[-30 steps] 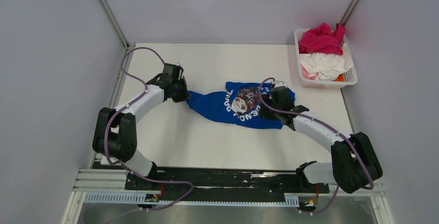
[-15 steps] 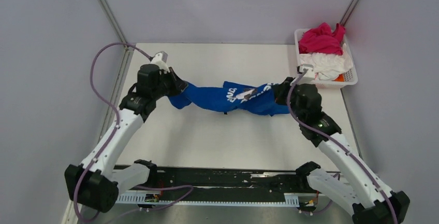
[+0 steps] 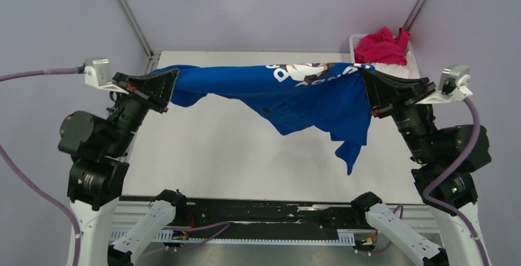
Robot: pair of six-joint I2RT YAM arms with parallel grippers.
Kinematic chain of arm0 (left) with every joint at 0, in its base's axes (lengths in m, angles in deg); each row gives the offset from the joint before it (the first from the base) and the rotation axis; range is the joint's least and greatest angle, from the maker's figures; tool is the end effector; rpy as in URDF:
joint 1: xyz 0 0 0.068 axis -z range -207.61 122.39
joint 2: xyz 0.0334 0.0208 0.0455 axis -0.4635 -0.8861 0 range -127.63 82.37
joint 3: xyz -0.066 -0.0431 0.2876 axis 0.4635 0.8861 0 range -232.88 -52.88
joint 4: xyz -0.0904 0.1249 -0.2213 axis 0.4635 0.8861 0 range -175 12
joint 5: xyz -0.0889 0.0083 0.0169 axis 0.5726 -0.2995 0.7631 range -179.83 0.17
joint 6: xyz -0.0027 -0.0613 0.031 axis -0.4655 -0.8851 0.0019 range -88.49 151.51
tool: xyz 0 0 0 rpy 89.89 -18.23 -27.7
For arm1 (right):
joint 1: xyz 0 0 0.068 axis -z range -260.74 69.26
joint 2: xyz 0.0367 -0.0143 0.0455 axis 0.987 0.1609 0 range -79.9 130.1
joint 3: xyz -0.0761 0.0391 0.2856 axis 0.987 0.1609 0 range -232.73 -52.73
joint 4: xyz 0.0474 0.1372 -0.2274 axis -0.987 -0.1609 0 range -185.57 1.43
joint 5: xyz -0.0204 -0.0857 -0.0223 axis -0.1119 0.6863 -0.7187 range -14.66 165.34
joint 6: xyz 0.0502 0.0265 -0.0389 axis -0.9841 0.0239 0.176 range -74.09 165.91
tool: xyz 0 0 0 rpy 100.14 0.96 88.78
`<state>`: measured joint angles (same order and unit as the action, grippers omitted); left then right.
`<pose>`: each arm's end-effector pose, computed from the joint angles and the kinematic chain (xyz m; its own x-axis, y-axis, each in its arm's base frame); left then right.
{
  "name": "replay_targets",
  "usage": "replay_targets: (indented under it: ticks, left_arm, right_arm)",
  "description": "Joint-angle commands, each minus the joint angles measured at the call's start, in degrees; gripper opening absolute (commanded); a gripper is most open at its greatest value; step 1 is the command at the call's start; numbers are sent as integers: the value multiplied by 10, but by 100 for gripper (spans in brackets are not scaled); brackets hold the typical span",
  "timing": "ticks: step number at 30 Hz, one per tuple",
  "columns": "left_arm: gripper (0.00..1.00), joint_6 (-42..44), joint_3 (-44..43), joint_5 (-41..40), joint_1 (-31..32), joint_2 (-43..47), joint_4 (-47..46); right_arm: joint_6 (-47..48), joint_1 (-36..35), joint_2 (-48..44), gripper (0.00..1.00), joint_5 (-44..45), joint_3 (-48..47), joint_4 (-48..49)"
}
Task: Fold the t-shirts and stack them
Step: Flatten out the tshirt
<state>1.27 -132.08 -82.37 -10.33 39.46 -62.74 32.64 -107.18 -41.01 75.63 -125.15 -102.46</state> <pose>0.0950 -0.0370 0.5410 -0.0092 -0.5201 -0.8540 0.4750 0.7493 -0.4614 0.0849 0.0420 0.5294 0.1918 0.3518 -0.9162 -0.4983 0.8392 0.2180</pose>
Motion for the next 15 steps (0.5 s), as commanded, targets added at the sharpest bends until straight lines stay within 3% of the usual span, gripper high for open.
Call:
replay_targets:
  ticks: [1,6,9,15]
  left_arm:
    - [0,24,-33,-10,1,25,17]
    - [0,17,-21,-42,1,29,28]
    - [0,12,-1,-104,0,14,47]
    - [1,-24,82,-269,0,-83,108]
  right_arm:
    - [24,-1,-7,0,-75,-57,2]
    - [11,-1,3,0,-58,-58,-27]
    - [1,-1,28,0,-7,-38,-34]
    - [-36,9,144,0,201,45,-36]
